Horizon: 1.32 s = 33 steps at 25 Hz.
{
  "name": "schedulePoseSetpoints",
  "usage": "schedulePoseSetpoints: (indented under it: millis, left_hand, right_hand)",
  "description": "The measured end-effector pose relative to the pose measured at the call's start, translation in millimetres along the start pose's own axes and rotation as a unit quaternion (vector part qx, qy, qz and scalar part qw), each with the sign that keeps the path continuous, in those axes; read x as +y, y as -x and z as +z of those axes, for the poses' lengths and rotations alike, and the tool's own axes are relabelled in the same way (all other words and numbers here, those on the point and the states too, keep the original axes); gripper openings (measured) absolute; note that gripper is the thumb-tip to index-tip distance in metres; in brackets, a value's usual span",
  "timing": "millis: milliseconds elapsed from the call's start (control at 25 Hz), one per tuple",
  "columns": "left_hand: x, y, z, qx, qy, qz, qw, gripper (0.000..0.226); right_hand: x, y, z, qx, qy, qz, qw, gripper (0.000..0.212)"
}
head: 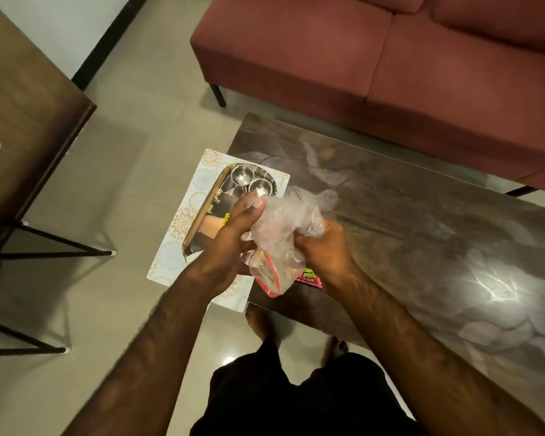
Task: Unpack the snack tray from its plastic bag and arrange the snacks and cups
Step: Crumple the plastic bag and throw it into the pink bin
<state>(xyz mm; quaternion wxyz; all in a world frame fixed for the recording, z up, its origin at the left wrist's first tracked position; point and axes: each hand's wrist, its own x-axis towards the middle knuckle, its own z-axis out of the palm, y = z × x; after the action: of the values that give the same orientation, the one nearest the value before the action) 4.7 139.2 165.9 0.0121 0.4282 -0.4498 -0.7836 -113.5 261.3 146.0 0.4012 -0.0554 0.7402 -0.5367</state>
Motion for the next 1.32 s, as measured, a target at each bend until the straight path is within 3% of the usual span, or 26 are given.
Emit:
schedulePoseSetpoints:
  millis: [80,160,320,400,520,680,840,920,1040,1160,1320]
  left_hand:
    - [-8.0,4.9,38.3,-0.018,-0.037,-0.009,0.999,0.042]
    - [-18.3,6.1,78.7,0.026,-0.077,0.033,0.996,0.028]
    - [-32.8,16.0,138.9,0.087,-0.059,0.105,0.989,0.050]
    - [-45.7,21.7,172.4,0.116,-0.073,0.143,0.980,0.045]
    - [-62.6,31.0,227.7,0.120,-0.075,0.187,0.972,0.038]
    - [-79.6,46.4,285.8,-0.016,-0.066,0.153,0.986,0.038]
    - [-86.5,44.6,318.6,-0.213,-0.118,0.120,0.962,0.046]
    - [-91.9,39.0,328.2,-0.311,-0.189,0.135,0.921,0.062]
    - [-105.5,31.4,351.3,-0.342,-0.415,0.269,0.799,0.087]
    - [-122.4,30.9,383.4,-0.336,-0.402,0.266,0.809,0.078]
    - [-147.8,32.9,417.8,-0.301,-0.352,0.197,0.864,0.053]
  right_hand:
    - [-1.1,10.1,-19.1,0.014,0.026,-0.026,0.999,0.022]
    - [-3.2,22.0,-44.8,0.016,0.026,-0.052,0.998,0.028]
    - [-0.8,48.3,-108.6,-0.050,-0.055,-0.054,0.996,0.073]
    - [1.4,62.6,-143.0,-0.085,-0.071,-0.071,0.991,0.062]
    - [10.7,81.0,-184.7,-0.033,-0.035,-0.095,0.994,0.028]
    - [20.2,98.3,-233.4,0.100,-0.070,-0.104,0.987,0.018]
    - [22.2,105.4,-279.3,0.208,-0.086,-0.074,0.972,0.019]
    - [26.5,108.5,-296.3,0.255,-0.126,-0.039,0.958,0.023]
    - [37.9,116.7,-317.0,0.285,-0.235,0.021,0.929,0.029]
    - [55.4,136.8,-338.1,0.287,-0.310,0.055,0.905,0.023]
    - [78.6,160.3,-361.5,0.211,-0.256,0.031,0.943,0.040]
